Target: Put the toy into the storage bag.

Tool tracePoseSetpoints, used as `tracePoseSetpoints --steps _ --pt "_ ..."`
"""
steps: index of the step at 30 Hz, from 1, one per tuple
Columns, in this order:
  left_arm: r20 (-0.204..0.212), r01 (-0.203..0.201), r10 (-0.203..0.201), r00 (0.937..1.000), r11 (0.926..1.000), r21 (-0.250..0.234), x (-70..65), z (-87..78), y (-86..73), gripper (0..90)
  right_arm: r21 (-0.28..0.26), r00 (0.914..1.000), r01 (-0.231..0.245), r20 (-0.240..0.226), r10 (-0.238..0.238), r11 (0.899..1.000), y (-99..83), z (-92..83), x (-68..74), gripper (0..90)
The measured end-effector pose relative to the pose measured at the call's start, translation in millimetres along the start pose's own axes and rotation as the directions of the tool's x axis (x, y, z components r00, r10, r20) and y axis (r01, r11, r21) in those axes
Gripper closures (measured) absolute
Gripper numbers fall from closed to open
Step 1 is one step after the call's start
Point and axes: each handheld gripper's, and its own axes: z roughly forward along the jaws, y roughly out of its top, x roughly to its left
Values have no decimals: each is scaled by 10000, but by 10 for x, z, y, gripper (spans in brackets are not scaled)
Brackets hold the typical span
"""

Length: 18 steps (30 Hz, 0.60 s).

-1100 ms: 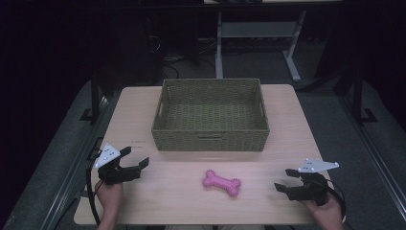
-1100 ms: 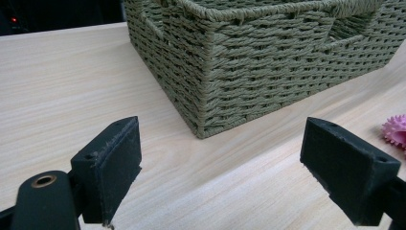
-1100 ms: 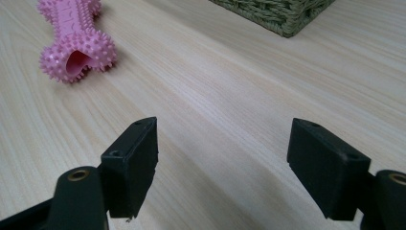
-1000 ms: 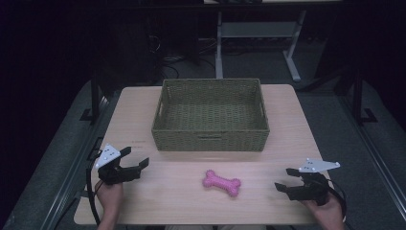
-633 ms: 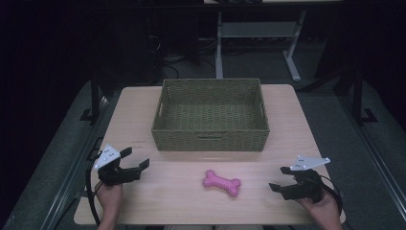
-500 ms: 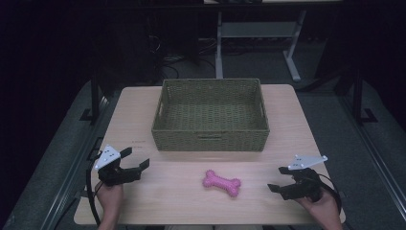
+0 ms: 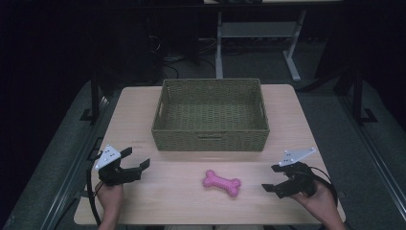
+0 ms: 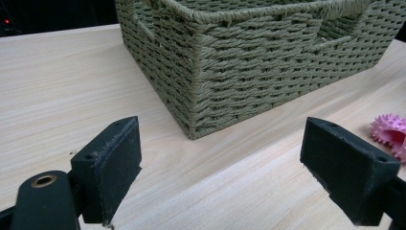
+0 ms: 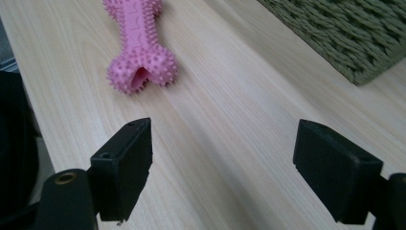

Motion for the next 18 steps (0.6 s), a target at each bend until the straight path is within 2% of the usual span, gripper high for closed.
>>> tracePoseSetpoints --steps 9,11,18 --pt "2 161 -161 9999 9997 -181 30 -21 -12 136 356 9979 429 -507 -410 9984 203 43 48 208" --pt "9 223 -222 9998 9996 -172 39 -21 -17 136 352 9979 395 -535 -375 9986 218 41 56 206" --pt "41 167 -166 9999 9996 -205 34 -23 -14 136 421 9959 769 -517 -746 9962 351 23 91 205"
